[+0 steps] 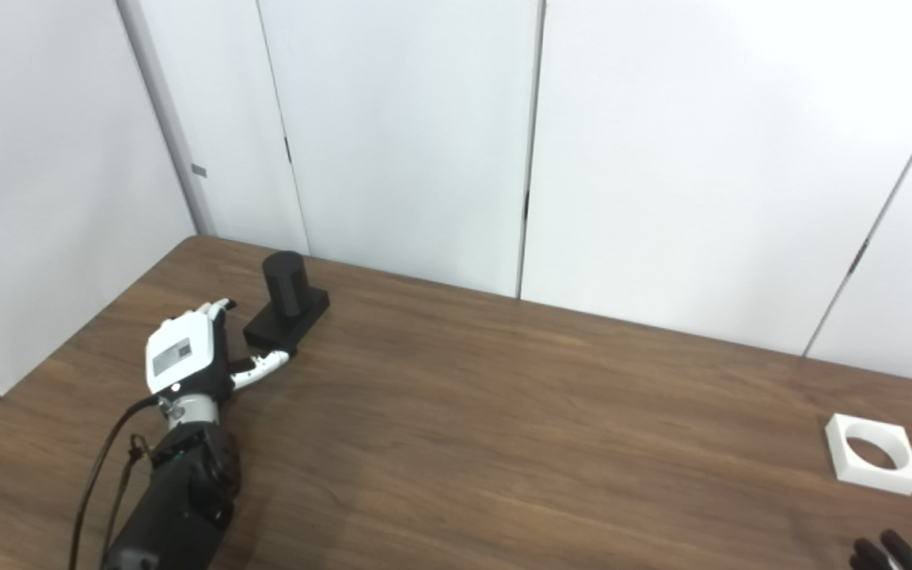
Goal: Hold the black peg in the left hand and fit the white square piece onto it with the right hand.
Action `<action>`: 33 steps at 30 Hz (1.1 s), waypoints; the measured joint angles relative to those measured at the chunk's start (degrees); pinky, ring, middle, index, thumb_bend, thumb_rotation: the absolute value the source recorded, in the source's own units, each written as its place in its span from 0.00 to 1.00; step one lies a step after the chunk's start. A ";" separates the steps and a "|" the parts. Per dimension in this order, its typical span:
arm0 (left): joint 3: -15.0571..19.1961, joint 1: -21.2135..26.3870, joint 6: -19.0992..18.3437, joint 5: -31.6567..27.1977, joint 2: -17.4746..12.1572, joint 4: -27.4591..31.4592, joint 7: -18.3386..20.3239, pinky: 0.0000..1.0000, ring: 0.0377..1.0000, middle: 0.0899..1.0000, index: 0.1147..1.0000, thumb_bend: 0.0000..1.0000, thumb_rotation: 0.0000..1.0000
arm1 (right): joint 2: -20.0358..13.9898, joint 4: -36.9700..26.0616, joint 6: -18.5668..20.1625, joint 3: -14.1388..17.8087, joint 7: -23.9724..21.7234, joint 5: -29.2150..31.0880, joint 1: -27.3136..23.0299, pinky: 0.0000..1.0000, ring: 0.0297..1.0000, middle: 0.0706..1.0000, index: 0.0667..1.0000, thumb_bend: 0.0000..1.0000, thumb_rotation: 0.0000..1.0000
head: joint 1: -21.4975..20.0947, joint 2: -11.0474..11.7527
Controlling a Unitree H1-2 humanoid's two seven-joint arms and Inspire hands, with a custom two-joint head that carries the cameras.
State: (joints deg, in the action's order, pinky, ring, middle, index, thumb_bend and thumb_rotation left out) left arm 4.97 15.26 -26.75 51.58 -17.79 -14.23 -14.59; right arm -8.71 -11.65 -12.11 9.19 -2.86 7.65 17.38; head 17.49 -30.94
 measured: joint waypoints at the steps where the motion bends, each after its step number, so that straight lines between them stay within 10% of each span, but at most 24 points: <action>1: -0.04 0.29 0.00 0.00 0.00 -0.28 0.00 0.95 0.90 0.89 0.82 0.89 0.62 | 0.00 -0.03 0.00 0.00 0.00 -0.01 0.02 0.81 0.88 0.86 0.89 0.75 0.83 | -0.09 -0.09; 33: -4.11 12.13 0.19 -3.38 -2.21 -23.50 -5.34 0.88 0.87 0.83 0.76 0.93 0.64 | 0.12 -0.63 0.29 -0.04 0.09 0.16 0.64 0.87 0.89 0.86 0.90 0.75 0.83 | -1.05 -0.62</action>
State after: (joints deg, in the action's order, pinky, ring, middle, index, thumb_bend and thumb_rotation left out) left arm 0.86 27.39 -26.56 48.20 -20.01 -37.73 -19.93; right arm -8.60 -12.27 -11.82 9.15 -2.76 7.81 18.02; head 16.44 -31.55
